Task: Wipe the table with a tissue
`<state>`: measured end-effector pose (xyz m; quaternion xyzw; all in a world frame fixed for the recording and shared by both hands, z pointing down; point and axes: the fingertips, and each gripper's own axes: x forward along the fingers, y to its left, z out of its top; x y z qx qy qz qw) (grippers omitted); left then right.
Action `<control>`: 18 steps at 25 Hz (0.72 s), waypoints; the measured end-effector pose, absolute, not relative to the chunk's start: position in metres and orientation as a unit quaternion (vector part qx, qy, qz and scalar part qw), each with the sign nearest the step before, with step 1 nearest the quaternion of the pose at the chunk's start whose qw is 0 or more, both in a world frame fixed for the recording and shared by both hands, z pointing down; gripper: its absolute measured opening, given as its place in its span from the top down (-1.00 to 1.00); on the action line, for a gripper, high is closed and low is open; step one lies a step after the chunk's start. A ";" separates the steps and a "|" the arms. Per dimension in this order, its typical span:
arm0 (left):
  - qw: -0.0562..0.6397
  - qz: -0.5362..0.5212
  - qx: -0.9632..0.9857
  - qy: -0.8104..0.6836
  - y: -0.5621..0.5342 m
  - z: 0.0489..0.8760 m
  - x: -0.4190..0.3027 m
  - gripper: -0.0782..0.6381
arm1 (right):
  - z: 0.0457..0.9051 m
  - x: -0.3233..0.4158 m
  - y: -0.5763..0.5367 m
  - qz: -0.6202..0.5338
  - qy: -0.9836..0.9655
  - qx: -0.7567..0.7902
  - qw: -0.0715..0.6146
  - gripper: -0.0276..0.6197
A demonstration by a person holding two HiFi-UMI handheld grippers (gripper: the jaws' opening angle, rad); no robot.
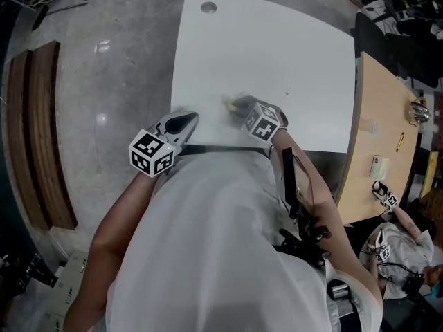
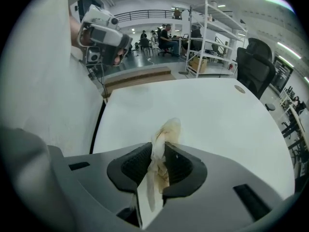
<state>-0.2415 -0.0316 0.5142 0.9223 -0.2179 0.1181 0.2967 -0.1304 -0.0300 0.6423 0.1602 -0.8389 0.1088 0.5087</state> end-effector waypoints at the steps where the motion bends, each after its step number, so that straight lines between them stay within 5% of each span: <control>1: 0.297 0.118 0.923 -0.215 -0.033 0.514 -0.240 0.76 | 0.643 -0.133 -0.024 0.109 -0.842 0.149 0.508 0.66; 9: 0.292 0.123 0.931 -0.184 -0.032 0.513 -0.222 0.76 | 0.637 -0.115 0.028 0.122 -0.845 0.042 0.519 0.66; 18: 0.277 0.141 0.939 -0.146 -0.031 0.514 -0.191 0.76 | 0.609 -0.033 0.019 0.189 -0.853 0.218 0.434 0.66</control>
